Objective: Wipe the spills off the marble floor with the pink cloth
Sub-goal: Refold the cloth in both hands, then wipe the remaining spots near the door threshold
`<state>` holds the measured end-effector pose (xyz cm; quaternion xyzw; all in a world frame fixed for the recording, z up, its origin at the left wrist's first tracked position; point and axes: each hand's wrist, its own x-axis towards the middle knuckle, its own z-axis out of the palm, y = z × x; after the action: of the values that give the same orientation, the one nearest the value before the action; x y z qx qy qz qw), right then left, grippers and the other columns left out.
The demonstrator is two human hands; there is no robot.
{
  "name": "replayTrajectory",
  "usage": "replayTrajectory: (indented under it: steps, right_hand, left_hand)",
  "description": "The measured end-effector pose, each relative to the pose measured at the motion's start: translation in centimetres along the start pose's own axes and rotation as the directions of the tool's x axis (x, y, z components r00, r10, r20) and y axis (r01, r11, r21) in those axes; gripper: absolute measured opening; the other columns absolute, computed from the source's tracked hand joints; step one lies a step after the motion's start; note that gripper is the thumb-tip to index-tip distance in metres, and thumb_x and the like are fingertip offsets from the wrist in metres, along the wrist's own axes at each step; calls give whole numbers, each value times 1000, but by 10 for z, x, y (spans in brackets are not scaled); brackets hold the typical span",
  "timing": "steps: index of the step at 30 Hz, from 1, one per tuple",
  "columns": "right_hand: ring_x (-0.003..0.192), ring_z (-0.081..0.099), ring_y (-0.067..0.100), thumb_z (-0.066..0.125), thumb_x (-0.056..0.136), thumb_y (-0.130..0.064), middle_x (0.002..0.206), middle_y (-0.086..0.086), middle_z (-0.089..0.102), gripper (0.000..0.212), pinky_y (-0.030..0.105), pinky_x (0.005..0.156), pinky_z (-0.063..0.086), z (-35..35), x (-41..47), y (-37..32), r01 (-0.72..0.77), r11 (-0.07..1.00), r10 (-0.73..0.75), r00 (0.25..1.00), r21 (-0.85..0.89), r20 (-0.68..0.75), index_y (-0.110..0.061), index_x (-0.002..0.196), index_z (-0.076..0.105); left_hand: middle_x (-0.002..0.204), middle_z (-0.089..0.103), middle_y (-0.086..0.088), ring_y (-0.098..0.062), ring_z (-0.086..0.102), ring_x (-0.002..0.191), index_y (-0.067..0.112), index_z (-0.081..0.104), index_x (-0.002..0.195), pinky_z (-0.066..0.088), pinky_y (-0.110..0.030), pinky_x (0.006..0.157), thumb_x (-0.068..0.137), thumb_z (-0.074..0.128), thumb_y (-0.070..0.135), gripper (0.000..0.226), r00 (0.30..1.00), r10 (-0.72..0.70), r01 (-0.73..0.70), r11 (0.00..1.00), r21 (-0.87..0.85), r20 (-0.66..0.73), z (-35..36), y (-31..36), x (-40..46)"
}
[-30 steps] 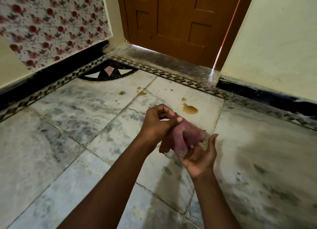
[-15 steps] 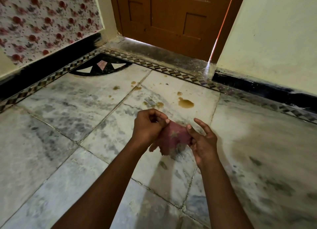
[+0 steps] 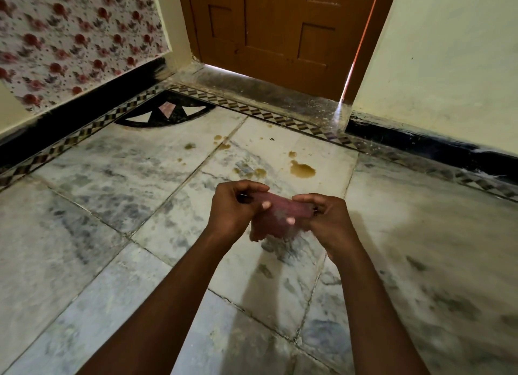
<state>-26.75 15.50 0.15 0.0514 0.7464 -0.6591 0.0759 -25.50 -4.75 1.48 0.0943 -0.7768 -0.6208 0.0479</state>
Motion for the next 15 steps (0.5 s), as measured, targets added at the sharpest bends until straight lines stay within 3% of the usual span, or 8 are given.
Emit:
replayTrajectory:
  steps: [3,5,7,9,12,15]
  right_hand:
    - [62,70,9,88,76,4,70,-6,78,28,20,59,52,0,7,-6,15,972,-37,995,-235,-89,-24,76,84]
    - [69,70,8,85,79,-1,67,-9,73,24,8,56,45,-3,15,-11,25,926,-88,985,-376,-152,-24,73,82]
    - [83,72,16,85,79,-1,76,-4,72,15,3,58,42,-10,22,-20,85,879,-193,963,-468,-187,-15,81,86]
    - [96,69,22,86,78,0,95,4,69,13,12,73,46,-21,28,-29,164,825,-314,929,-540,-196,-12,85,85]
    - [113,63,31,86,78,1,112,7,64,15,42,94,55,-43,32,-36,284,746,-426,899,-602,-105,-12,85,84]
    - [116,59,29,97,71,-17,113,-3,62,21,49,99,52,-61,31,-24,195,690,-263,965,-697,10,-23,85,83]
  left_hand:
    - [78,73,11,10,66,65,19,84,94,47,-3,65,76,90,-4,30,999,40,-44,964,263,19,3,-1,6]
    - [68,66,12,3,64,60,23,84,86,44,-10,62,78,92,11,17,995,94,-93,913,397,16,10,4,10]
    - [69,63,10,-2,60,61,24,82,80,44,-21,62,80,92,19,12,987,160,-142,885,444,-3,18,10,17]
    - [82,60,5,-3,60,67,21,82,83,46,-18,64,82,91,17,10,967,254,-224,892,393,-26,29,15,24]
    - [94,60,6,-3,67,79,26,82,88,46,-8,63,85,88,12,16,933,359,-339,905,256,-34,42,15,30]
    - [94,59,11,-7,67,84,37,75,87,43,-8,64,86,87,12,28,929,366,-367,883,293,61,49,-9,30]
